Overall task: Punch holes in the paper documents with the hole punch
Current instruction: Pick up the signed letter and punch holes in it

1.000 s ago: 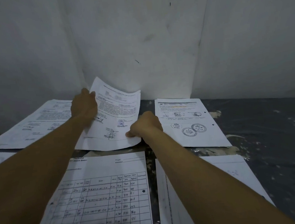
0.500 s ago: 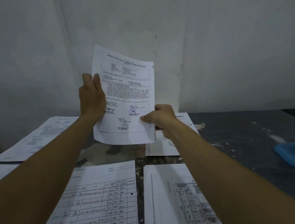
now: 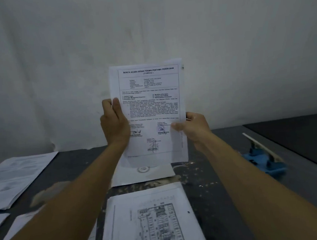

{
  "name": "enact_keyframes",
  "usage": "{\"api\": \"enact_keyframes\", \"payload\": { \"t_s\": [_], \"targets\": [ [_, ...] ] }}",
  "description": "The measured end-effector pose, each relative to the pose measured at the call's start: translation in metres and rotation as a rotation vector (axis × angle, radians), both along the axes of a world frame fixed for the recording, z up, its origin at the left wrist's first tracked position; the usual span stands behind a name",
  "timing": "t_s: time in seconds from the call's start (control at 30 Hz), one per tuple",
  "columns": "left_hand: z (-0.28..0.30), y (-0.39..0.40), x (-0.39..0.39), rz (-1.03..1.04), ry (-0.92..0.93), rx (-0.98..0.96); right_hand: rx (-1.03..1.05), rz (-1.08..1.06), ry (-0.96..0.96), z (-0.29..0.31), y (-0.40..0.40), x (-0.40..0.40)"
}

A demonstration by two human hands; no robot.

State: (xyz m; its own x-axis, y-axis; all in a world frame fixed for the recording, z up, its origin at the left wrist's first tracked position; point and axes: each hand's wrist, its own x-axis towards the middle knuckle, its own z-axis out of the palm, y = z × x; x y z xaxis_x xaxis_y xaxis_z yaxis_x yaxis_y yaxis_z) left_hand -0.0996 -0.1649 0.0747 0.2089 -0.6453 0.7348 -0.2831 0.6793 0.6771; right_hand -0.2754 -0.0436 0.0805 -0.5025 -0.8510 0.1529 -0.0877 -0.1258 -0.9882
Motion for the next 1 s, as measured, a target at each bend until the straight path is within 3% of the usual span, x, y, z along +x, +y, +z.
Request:
{"api": "enact_keyframes", "payload": {
  "t_s": [0.3,0.6,1.0],
  "targets": [
    [-0.031,0.045,-0.089,-0.068,0.028,0.106,-0.005,-0.123,-0.015,-0.026,0.047,-0.073],
    [-0.067,0.058,-0.125,-0.124,0.031,0.237,0.063,-0.213,0.003,-0.07,0.048,-0.102],
    [-0.046,0.043,-0.124,-0.048,0.004,0.135,-0.021,-0.256,0.082,-0.051,0.023,-0.105]
  ]
}}
